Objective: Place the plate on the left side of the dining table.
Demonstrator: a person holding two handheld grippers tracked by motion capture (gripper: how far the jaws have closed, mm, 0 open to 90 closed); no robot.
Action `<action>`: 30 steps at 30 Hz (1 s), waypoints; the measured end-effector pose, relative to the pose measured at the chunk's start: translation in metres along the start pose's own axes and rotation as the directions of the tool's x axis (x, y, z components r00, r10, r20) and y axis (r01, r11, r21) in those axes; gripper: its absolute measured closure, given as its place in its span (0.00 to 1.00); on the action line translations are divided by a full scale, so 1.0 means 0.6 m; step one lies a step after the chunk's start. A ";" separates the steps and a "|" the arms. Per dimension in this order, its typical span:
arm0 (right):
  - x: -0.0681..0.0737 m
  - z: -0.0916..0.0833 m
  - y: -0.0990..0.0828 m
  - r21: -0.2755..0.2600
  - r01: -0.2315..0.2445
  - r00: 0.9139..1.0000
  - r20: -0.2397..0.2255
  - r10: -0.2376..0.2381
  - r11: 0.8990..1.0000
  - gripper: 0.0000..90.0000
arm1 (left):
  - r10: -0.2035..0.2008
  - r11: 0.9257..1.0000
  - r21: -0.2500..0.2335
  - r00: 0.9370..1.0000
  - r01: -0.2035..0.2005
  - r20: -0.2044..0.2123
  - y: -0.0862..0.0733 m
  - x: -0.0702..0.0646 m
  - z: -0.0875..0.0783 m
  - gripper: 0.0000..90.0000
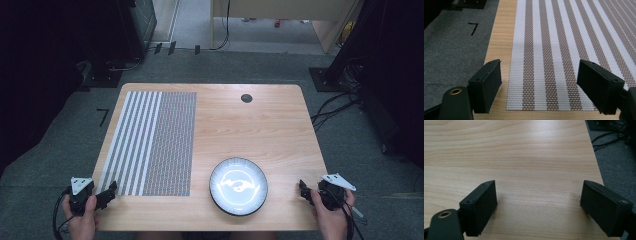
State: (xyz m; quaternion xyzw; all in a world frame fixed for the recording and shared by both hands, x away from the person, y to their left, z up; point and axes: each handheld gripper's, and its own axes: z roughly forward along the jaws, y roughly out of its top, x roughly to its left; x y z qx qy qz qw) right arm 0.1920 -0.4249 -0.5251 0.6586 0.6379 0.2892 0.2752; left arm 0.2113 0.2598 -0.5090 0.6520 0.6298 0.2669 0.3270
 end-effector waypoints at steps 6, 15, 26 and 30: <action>0.003 -0.003 0.000 -0.009 -0.008 1.000 0.014 0.008 1.000 0.16 | -0.003 1.000 -0.018 1.000 0.003 0.001 0.006 -0.015 -0.005 0.22; 0.015 -0.035 0.017 -0.080 -0.052 0.998 -0.029 0.050 0.995 0.16 | 0.019 0.999 -0.050 0.999 -0.018 0.032 0.015 -0.047 -0.014 0.22; 0.056 -0.062 0.042 -0.148 -0.033 0.997 -0.079 0.021 0.988 0.16 | 0.036 0.997 -0.067 0.994 -0.029 0.100 0.025 -0.085 -0.019 0.22; 0.066 -0.065 0.046 -0.153 -0.033 0.995 -0.095 0.019 0.988 0.16 | 0.036 0.997 -0.073 0.993 -0.028 0.114 0.028 -0.094 -0.019 0.22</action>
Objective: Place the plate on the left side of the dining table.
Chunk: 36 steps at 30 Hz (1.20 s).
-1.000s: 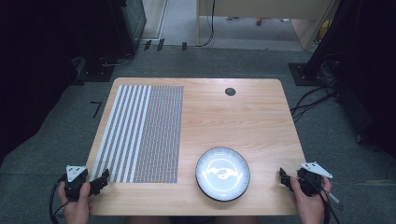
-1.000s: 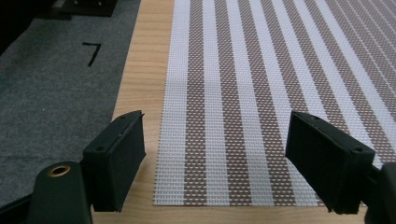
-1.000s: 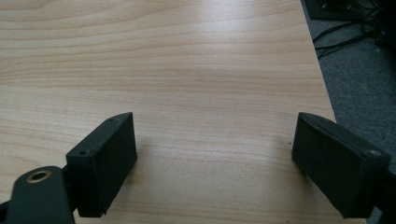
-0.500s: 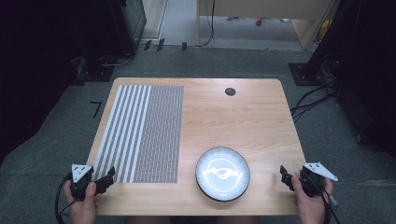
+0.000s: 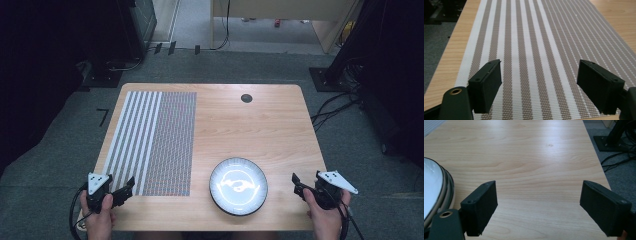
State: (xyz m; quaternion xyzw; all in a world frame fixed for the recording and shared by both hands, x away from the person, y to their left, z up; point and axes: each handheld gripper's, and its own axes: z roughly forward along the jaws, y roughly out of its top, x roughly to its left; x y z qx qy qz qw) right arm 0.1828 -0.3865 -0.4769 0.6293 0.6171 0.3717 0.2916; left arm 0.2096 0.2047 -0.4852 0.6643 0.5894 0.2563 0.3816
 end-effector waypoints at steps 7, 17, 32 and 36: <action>0.022 -0.004 0.008 -0.012 0.011 1.000 -0.027 -0.011 1.000 0.16 | 0.006 1.000 -0.002 1.000 -0.006 0.030 0.004 -0.020 0.004 0.22; 0.052 -0.002 0.014 -0.014 0.036 0.998 -0.049 -0.036 0.999 0.16 | 0.024 1.000 0.004 0.996 -0.025 0.083 0.007 -0.054 0.011 0.22; 0.087 0.003 0.015 -0.024 0.034 0.994 -0.106 -0.037 0.999 0.16 | 0.050 0.999 0.003 0.981 -0.051 0.188 0.011 -0.122 0.024 0.22; 0.095 0.003 0.016 -0.024 0.026 0.993 -0.115 -0.029 0.999 0.16 | 0.067 0.998 0.003 0.973 -0.069 0.222 0.011 -0.150 0.028 0.22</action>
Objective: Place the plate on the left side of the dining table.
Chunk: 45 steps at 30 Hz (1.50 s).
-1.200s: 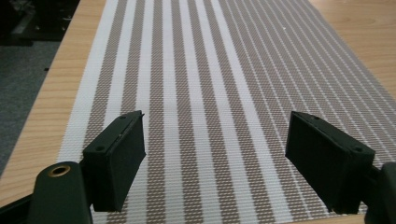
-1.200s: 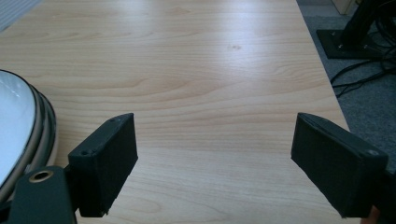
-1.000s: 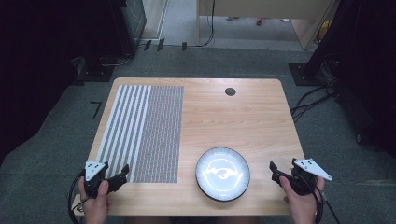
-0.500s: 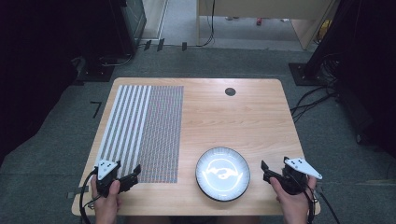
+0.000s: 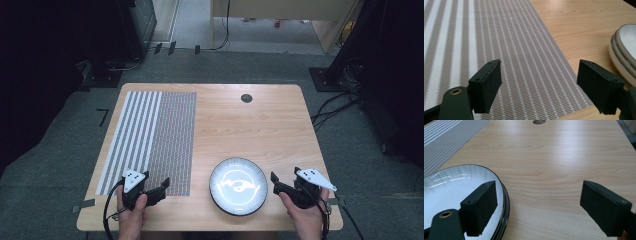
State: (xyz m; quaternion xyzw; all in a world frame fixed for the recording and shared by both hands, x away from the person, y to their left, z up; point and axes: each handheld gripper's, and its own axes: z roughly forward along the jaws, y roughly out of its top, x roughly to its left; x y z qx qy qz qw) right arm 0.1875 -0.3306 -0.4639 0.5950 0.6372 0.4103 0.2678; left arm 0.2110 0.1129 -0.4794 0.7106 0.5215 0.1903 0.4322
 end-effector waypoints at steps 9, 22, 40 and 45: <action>0.010 0.003 -0.001 0.001 -0.010 1.000 -0.007 0.010 1.000 0.16 | 0.021 1.000 0.014 0.999 -0.021 0.031 0.002 -0.030 0.017 0.22; 0.023 0.010 -0.008 0.003 -0.019 0.999 -0.040 0.019 1.000 0.28 | 0.048 0.999 -0.021 0.993 -0.046 0.104 0.015 -0.079 0.035 0.22; 0.026 0.023 -0.030 0.081 -0.080 0.988 -0.124 0.090 0.993 0.73 | 0.070 0.997 0.010 0.974 -0.074 0.213 0.012 -0.148 0.065 0.31; 0.024 0.023 -0.032 0.099 -0.124 0.978 -0.153 0.138 0.987 0.84 | 0.096 0.993 0.044 0.969 -0.109 0.227 0.008 -0.164 0.074 0.57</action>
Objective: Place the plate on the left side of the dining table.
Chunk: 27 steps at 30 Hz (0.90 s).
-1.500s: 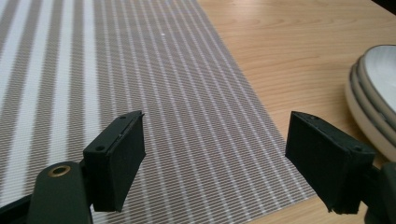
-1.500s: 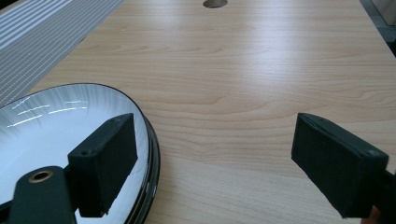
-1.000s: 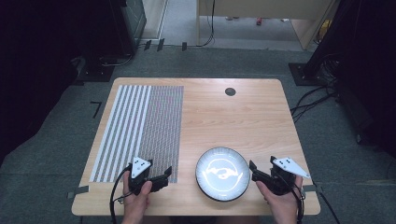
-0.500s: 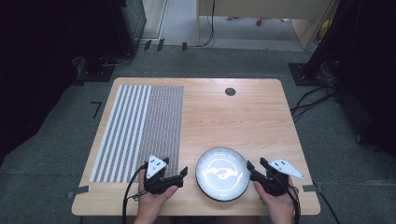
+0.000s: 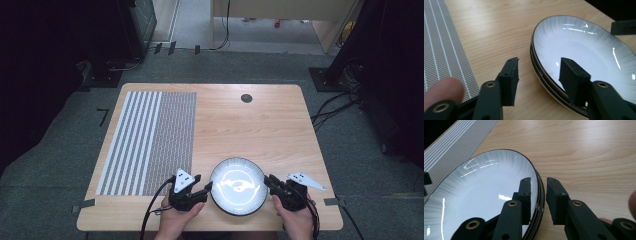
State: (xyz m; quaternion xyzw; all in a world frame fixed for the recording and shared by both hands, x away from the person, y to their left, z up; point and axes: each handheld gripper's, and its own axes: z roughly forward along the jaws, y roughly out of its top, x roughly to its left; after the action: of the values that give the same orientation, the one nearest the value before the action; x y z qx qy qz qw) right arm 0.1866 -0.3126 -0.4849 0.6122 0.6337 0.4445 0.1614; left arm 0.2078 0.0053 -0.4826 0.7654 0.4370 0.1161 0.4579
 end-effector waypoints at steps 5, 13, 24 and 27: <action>0.007 0.003 -0.003 0.017 0.001 1.000 -0.002 -0.001 1.000 0.88 | -0.008 1.000 0.027 0.999 0.007 0.044 -0.002 -0.007 0.008 0.64; 0.006 0.004 -0.006 0.018 -0.030 0.999 0.021 0.030 0.999 0.94 | -0.024 0.998 0.056 0.998 0.021 0.055 -0.003 -0.009 0.013 0.78; 0.038 0.009 -0.009 0.005 -0.013 0.987 0.161 0.012 1.000 0.96 | -0.003 0.998 0.055 1.000 0.001 0.027 -0.004 -0.015 0.013 0.80; 0.034 0.008 -0.008 0.003 -0.056 0.987 0.148 0.055 0.998 0.97 | 0.007 0.999 0.053 1.000 -0.008 0.012 -0.004 -0.018 0.014 0.80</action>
State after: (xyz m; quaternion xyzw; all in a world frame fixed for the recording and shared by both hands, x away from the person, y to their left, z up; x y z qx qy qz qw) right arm 0.1835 -0.2916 -0.4842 0.6615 0.6041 0.3999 0.1935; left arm 0.2049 -0.0079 -0.4867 0.7797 0.4344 0.1014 0.4395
